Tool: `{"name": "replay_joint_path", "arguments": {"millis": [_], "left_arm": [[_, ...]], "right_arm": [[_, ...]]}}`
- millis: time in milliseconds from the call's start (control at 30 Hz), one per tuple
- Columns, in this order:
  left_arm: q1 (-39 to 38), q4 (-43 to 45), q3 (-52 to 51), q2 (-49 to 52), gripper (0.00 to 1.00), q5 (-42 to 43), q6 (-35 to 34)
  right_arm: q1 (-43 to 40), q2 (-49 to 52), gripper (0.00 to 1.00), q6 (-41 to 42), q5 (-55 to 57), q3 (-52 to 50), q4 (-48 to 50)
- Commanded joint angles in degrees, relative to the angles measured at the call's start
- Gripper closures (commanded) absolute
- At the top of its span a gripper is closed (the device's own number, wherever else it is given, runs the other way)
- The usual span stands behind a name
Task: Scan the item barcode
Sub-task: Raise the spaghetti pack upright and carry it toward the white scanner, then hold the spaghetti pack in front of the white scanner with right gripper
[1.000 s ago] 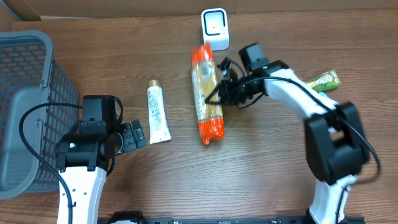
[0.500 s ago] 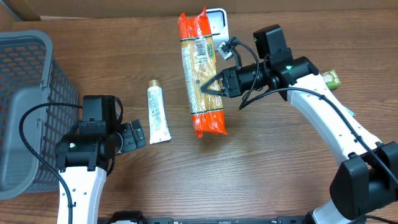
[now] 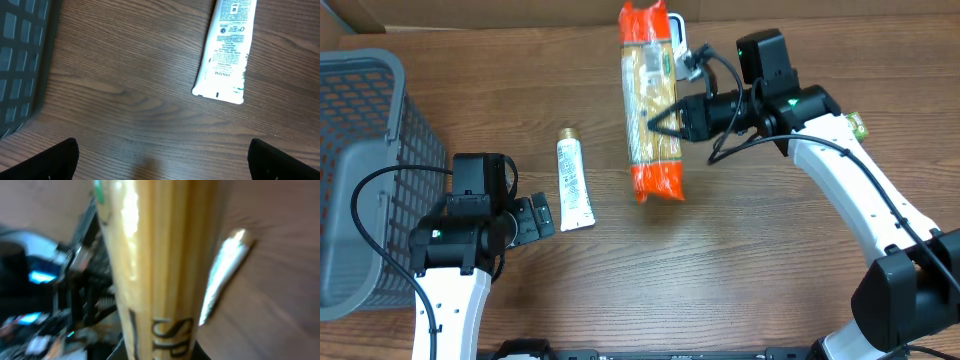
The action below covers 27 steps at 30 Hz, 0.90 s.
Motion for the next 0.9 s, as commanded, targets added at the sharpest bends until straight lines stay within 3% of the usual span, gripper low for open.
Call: {"name": "replay_joint_path", "arguments": {"millis": [0, 67, 200, 300, 433, 533, 733, 867], "left_arm": [[-0.02, 0.17, 0.0, 0.09, 0.0, -0.72, -0.55], [-0.02, 0.17, 0.0, 0.09, 0.0, -0.72, -0.55], [-0.02, 0.17, 0.0, 0.09, 0.0, -0.72, -0.55], [-0.02, 0.17, 0.0, 0.09, 0.0, -0.72, -0.55], [-0.02, 0.17, 0.0, 0.09, 0.0, -0.72, -0.55], [-0.02, 0.17, 0.0, 0.09, 0.0, -0.72, -0.55], [-0.02, 0.17, 0.0, 0.09, 0.0, -0.72, -0.55], [-0.02, 0.17, 0.0, 0.09, 0.0, -0.72, -0.57]], "right_arm": [[0.09, -1.9, 0.97, -0.59, 14.14, 8.81, -0.24], [0.85, -1.9, 0.97, -2.54, 24.59, 9.73, -1.2], [6.4, 1.31, 0.96, -11.26, 65.22, 9.73, -1.31], [8.59, 5.95, 0.93, -15.23, 78.25, 9.73, 2.29], [9.11, 10.86, 0.96, -20.59, 83.6, 9.73, 8.35], [9.11, 14.95, 0.96, -35.36, 85.64, 9.73, 15.89], [8.79, 22.4, 0.96, -53.02, 93.59, 9.73, 35.45], [8.09, 27.45, 0.97, -61.94, 96.35, 9.73, 43.41]]}}
